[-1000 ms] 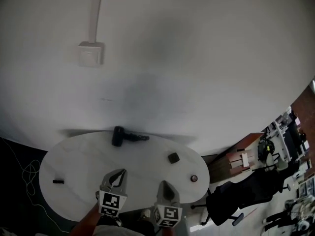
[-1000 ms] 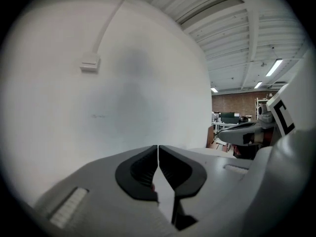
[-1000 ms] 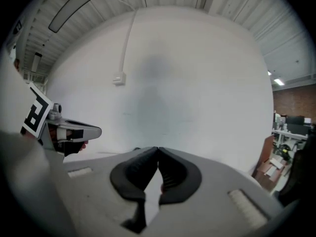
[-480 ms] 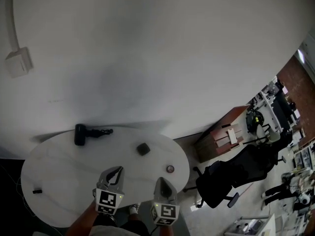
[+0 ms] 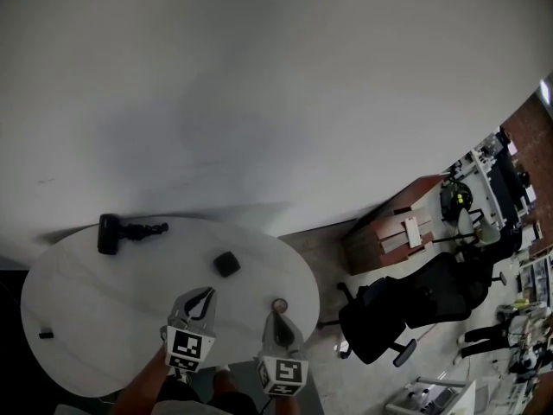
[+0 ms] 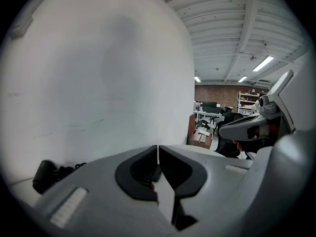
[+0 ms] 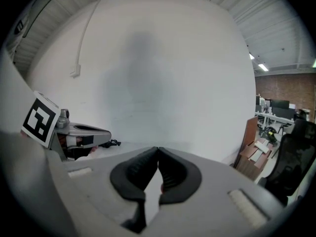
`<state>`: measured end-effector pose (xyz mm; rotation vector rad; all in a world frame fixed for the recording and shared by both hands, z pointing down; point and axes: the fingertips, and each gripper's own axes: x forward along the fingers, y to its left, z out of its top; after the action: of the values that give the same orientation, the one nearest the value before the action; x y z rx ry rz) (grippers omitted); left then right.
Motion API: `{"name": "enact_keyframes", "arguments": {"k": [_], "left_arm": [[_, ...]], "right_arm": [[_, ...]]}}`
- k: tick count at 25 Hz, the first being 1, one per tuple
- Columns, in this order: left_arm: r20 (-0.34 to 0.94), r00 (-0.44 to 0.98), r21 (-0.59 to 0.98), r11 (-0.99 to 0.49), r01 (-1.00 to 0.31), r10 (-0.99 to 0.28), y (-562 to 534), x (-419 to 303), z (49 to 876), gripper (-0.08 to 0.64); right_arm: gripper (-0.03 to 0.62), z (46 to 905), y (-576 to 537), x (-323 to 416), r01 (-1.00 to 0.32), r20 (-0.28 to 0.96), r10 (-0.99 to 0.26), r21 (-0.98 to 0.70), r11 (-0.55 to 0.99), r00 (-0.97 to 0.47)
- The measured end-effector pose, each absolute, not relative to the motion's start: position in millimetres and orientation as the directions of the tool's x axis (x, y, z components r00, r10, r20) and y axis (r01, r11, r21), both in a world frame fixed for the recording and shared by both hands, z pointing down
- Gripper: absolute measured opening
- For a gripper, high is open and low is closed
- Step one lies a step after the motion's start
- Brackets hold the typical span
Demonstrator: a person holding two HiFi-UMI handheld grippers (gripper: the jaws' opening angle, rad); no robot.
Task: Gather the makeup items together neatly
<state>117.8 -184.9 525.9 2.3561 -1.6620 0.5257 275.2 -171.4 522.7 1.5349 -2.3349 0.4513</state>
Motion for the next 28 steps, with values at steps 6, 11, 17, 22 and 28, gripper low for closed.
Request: {"name": "enact_keyframes", "arguments": {"k": [6, 11, 17, 22, 28], "left_arm": [[0.521, 0.338, -0.014, -0.403, -0.915, -0.784, -216.3, 137.2, 583.1, 0.205], [0.616, 0.356, 0.005, -0.448, -0.894, -0.703, -237.2, 148.5, 628.3, 0.336], [0.677, 0.32, -0.012, -0.444, -0.896, -0.663, -261.9, 143.2, 662.2, 0.371], [0.709, 0.296, -0.028, -0.445, -0.895, -0.64, -277.1, 137.1, 685.4, 0.371], [0.73, 0.302, -0.023, -0.463, -0.886, -0.613, -288.3, 139.1, 699.0, 0.371]], "right_arm": [[0.005, 565.6, -197.5, 289.6, -0.916, 0.48, -0.785, -0.122, 0.383, -0.392], [0.005, 593.0, -215.7, 297.5, -0.913, 0.514, -0.759, -0.147, 0.38, -0.399], [0.005, 620.9, -233.6, 297.0, -0.908, 0.546, -0.73, -0.177, 0.38, -0.412], [0.005, 634.7, -243.6, 298.5, -0.909, 0.567, -0.715, -0.186, 0.372, -0.409], [0.005, 638.2, -258.3, 304.1, -0.917, 0.571, -0.721, -0.181, 0.356, -0.393]]}}
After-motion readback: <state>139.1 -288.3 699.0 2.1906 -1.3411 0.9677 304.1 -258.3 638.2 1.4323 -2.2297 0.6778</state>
